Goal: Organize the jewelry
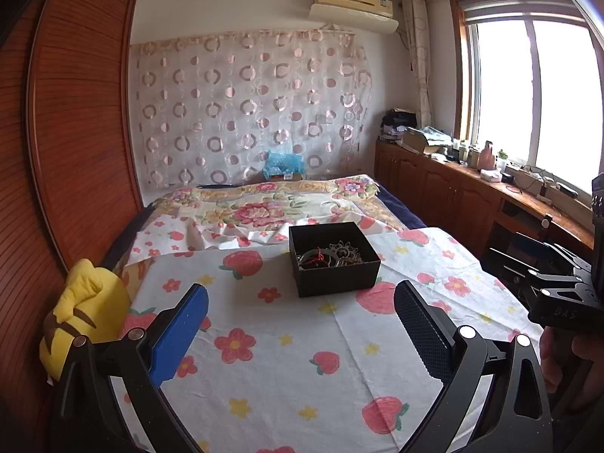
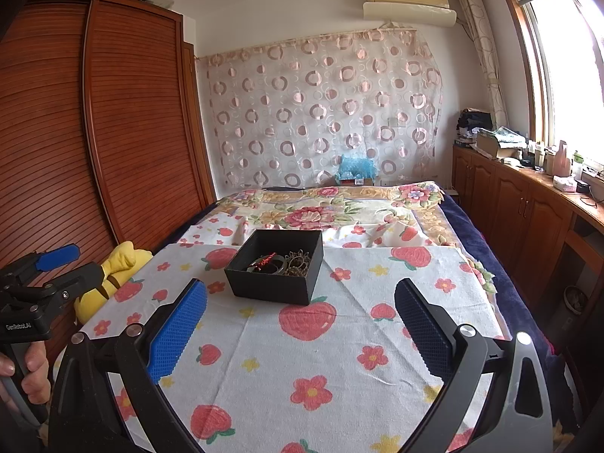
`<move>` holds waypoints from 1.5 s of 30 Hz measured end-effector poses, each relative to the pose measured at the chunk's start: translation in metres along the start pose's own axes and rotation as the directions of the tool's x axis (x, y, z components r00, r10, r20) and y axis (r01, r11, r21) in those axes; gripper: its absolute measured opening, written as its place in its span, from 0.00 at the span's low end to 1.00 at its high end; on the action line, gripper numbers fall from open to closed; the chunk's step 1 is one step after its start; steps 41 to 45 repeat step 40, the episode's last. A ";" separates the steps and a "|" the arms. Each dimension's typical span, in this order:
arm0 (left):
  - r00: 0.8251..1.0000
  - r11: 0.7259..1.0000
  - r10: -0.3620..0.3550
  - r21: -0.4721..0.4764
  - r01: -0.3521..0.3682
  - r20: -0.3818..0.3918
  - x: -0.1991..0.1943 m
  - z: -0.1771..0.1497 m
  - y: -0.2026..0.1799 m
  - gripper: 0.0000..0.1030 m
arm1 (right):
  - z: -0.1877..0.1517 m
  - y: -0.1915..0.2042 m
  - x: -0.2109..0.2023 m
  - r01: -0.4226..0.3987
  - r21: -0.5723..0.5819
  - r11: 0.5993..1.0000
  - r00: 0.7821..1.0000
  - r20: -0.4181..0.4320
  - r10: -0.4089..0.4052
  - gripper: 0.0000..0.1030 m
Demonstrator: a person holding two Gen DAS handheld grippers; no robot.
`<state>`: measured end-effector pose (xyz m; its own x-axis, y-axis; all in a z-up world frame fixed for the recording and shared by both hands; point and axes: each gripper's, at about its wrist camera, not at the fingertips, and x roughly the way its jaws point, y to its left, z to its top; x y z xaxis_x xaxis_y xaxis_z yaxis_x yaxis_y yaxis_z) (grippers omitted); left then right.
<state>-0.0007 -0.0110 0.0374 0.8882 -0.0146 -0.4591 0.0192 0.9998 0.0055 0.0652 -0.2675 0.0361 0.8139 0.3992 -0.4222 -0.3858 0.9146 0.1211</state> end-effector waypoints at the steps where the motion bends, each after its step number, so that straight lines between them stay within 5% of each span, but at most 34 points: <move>1: 1.000 1.000 -0.001 0.000 0.001 0.000 0.000 0.000 0.000 0.92 | 0.000 0.000 0.000 0.001 0.000 1.000 1.000 0.000 -0.001 0.97; 45: 1.000 1.000 0.004 -0.009 -0.004 -0.002 -0.003 0.000 -0.002 0.92 | -0.001 0.003 0.000 0.000 0.003 1.000 1.000 0.000 0.000 0.97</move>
